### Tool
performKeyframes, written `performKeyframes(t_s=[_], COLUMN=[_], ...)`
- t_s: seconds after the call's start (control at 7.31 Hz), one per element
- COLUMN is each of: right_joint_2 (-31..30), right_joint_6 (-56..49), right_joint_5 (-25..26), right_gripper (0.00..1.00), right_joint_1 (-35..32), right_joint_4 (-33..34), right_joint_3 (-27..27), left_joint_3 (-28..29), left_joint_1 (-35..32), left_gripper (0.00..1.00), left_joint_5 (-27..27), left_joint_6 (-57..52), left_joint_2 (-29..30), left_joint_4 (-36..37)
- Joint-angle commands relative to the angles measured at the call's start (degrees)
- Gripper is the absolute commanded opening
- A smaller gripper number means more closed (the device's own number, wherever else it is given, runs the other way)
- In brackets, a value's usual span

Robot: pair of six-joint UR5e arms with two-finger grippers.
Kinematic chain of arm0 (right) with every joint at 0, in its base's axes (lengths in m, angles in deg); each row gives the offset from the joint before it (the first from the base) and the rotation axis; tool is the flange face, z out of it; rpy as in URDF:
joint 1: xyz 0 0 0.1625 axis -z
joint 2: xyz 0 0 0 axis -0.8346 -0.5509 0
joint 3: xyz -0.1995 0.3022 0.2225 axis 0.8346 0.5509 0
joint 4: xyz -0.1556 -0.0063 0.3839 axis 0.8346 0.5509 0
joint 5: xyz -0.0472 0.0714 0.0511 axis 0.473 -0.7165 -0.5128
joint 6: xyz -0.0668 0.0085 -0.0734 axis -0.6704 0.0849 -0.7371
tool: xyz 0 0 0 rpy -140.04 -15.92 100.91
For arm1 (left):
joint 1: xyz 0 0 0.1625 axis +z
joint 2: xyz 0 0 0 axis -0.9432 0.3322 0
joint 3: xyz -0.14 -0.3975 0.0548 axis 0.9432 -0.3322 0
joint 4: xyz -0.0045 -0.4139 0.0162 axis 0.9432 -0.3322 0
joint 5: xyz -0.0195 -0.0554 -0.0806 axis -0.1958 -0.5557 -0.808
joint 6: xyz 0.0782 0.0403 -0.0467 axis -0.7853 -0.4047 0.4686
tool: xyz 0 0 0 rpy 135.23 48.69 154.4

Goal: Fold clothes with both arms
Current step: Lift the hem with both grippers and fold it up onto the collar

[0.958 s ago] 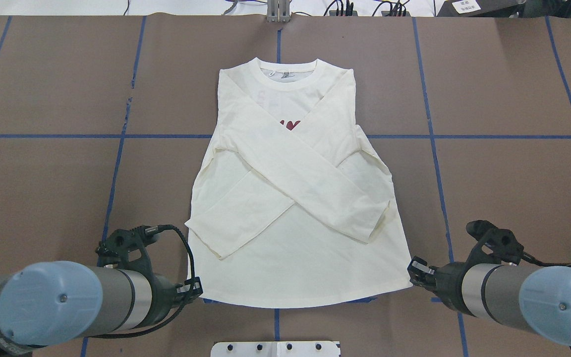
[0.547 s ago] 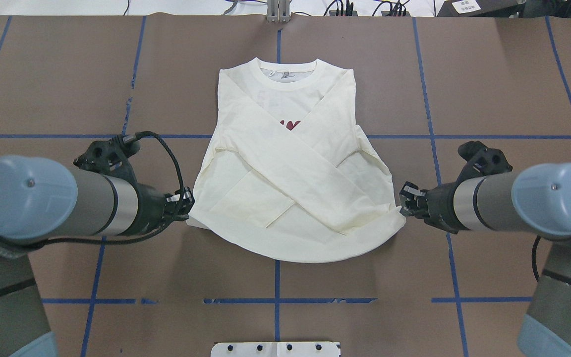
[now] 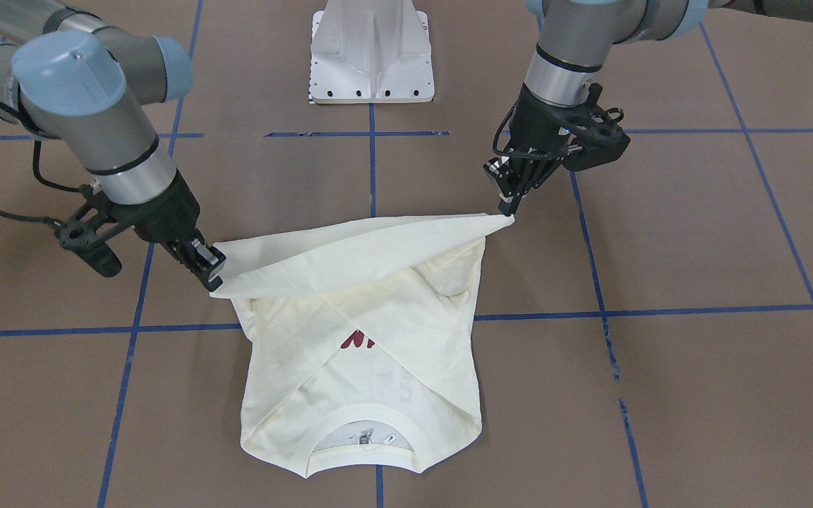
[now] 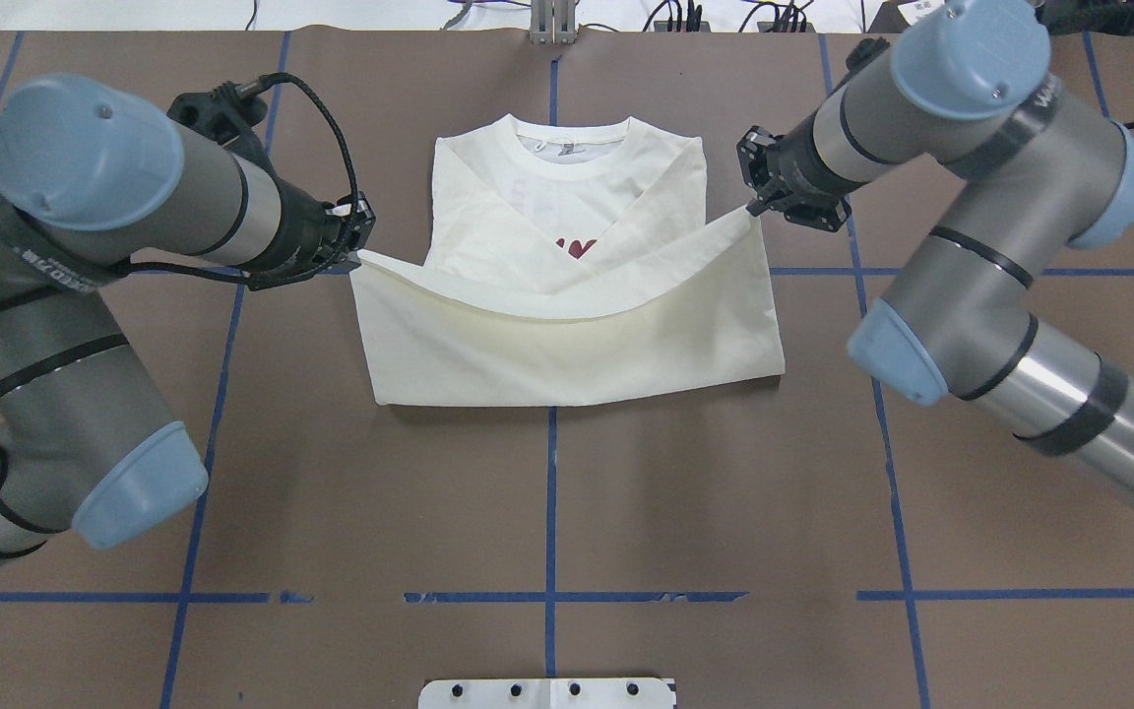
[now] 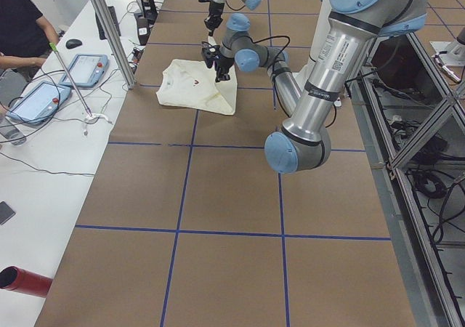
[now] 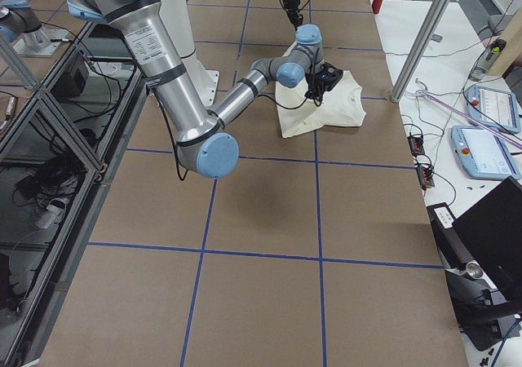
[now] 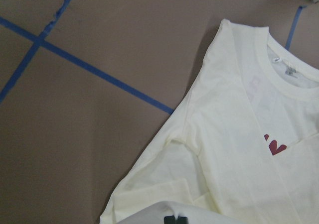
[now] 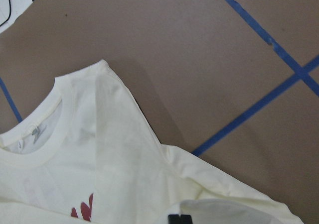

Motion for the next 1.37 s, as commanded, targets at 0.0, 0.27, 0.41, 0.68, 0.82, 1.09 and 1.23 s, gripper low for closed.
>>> performKeyframes(t_s=[0.0, 0.27, 0.41, 0.68, 0.82, 1.09, 1.23], right_joint_2=[9.5, 13.3, 13.8, 14.1, 14.2, 14.2, 14.5], right_joint_6=[-2.7, -5.5, -7.4, -9.8, -9.9, -9.6, -9.5], right_joint_5=[0.2, 0.4, 1.5, 3.1, 3.2, 4.9, 4.9], right_gripper=[0.00, 0.00, 0.00, 0.00, 0.03, 0.49, 0.61], right_joint_1=[-2.7, -3.6, -3.6, -3.2, -2.8, -1.9, -2.2], right_joint_4=[-0.7, -0.8, -0.8, -0.8, -0.9, -6.4, -7.0], right_joint_3=[14.7, 22.1, 24.4, 26.1, 27.0, 29.2, 28.8], left_joint_3=[13.4, 24.4, 27.6, 34.3, 35.4, 35.6, 35.4], left_joint_1=[-2.9, -3.8, -4.1, -4.7, -4.8, -4.8, -4.9], left_gripper=[0.00, 0.00, 0.00, 0.00, 0.16, 0.44, 0.44], left_joint_5=[0.2, 3.2, 3.9, 3.9, 3.9, 3.9, 3.8], left_joint_6=[-0.7, -2.3, -3.9, -5.8, -8.0, -9.3, -9.4], left_joint_2=[4.5, 7.8, 8.0, 9.3, 9.3, 9.5, 9.3], left_joint_4=[-10.0, -17.3, -20.3, -25.1, -25.4, -25.5, -25.6])
